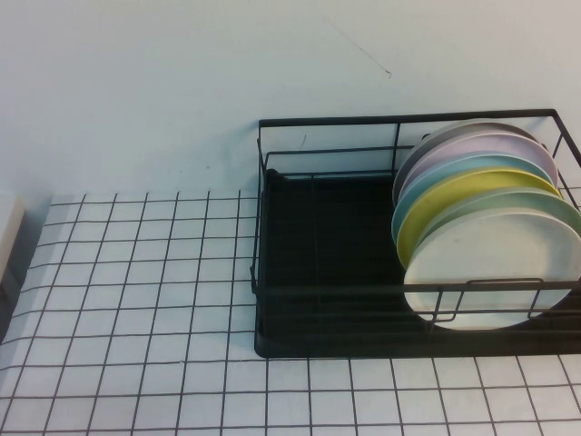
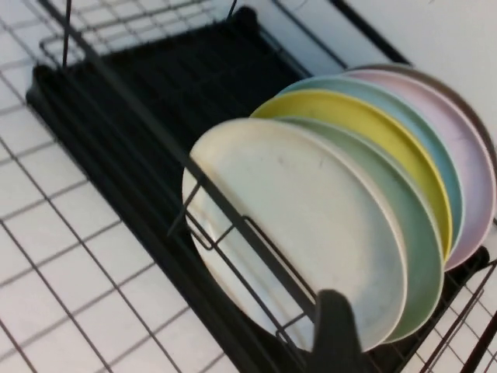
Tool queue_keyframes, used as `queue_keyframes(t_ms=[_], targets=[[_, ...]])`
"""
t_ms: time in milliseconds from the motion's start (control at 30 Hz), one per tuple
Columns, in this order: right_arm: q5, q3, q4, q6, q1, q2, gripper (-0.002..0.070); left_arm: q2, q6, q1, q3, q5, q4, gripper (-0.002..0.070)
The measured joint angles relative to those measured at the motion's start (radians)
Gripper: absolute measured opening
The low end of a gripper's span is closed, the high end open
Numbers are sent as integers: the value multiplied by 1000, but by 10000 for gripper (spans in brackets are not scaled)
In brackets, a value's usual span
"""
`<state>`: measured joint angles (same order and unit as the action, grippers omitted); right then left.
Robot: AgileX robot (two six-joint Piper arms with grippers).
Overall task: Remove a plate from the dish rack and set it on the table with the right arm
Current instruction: Grasp the plate from the shelf
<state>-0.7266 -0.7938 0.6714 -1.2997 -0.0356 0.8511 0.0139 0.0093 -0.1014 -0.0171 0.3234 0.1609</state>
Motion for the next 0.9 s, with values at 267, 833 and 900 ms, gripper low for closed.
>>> queue_keyframes(t_ms=[267, 833, 900], targets=[[11, -67, 59, -407, 4, 318, 451, 0, 0, 0, 0, 0, 0, -3], [58, -191, 222, -600, 4, 609, 452, 0, 0, 0, 0, 0, 0, -3], [58, -191, 224, -612, 4, 615, 452, 0, 0, 0, 0, 0, 0, -3]])
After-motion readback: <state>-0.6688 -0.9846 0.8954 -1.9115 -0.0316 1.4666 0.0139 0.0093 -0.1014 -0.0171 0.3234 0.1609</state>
